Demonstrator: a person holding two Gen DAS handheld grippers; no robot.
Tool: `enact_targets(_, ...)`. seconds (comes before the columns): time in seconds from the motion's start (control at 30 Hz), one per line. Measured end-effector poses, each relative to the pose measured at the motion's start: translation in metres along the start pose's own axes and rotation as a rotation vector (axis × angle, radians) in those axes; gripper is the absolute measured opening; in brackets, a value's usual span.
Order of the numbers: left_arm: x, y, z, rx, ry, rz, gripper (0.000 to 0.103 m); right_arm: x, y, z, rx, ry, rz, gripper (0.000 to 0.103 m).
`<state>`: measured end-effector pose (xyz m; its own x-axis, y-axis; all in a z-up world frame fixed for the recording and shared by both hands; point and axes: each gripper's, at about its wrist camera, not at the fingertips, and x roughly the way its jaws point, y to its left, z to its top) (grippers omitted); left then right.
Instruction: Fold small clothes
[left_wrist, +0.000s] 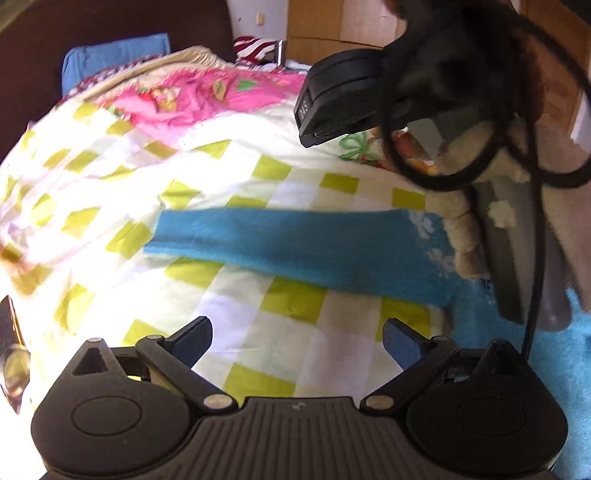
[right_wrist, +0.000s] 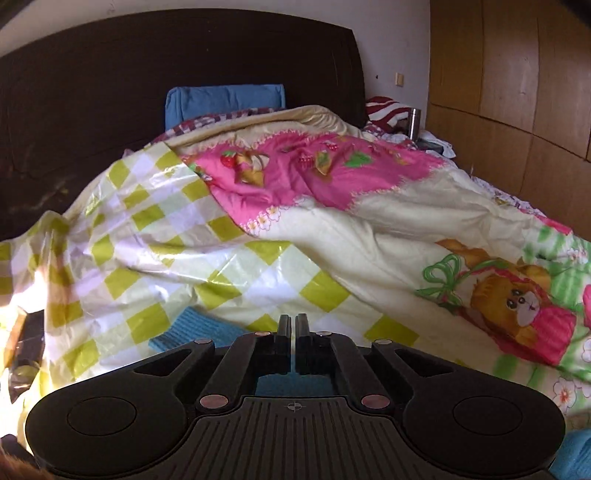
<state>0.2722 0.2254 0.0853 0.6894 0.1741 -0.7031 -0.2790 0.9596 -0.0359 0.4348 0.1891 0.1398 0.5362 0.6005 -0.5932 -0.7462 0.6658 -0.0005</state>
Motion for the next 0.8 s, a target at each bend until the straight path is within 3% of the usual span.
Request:
enact_targets(0.07,-0.007,-0.014,0.002,0.016,-0.029,0.002,0.103,-0.009,0.003,-0.006,-0.100,0.011,0.004,0.011)
enact_targets(0.17,-0.016,-0.014,-0.002,-0.038,-0.023,-0.024,0.103,0.004,0.041,-0.024,-0.274,0.046,0.031,0.014)
enact_targets(0.23,-0.014,-0.008,-0.010,-0.046,-0.005,-0.013,0.103,0.025,0.074,-0.033,-0.353,0.071,0.089,0.022)
enact_targets(0.27,-0.010,0.001,-0.015,-0.053,0.012,-0.006,0.103,0.038,0.092,-0.036,-0.394,0.078,0.109,0.029)
enact_targets(0.43,-0.001,0.047,-0.030,-0.131,0.076,0.002,0.103,0.105,0.156,-0.047,-0.545,0.118,0.131,0.039)
enact_targets(0.5,0.002,0.063,-0.032,-0.157,0.084,0.015,0.103,0.128,0.172,-0.055,-0.602,0.150,0.103,0.040)
enact_targets(0.6,0.006,0.078,-0.032,-0.180,0.086,0.021,0.103,0.146,0.166,-0.051,-0.499,0.147,0.026,0.028)
enact_targets(0.63,0.007,0.079,-0.032,-0.180,0.083,0.025,0.103,0.148,0.158,-0.045,-0.431,0.155,0.014,0.015)
enact_targets(0.67,0.006,0.080,-0.032,-0.178,0.078,0.029,0.103,0.147,0.147,-0.039,-0.360,0.159,0.007,0.009)
enact_targets(0.8,0.008,0.074,-0.024,-0.159,0.066,0.033,0.103,0.106,0.092,-0.009,-0.093,0.100,0.006,0.006)
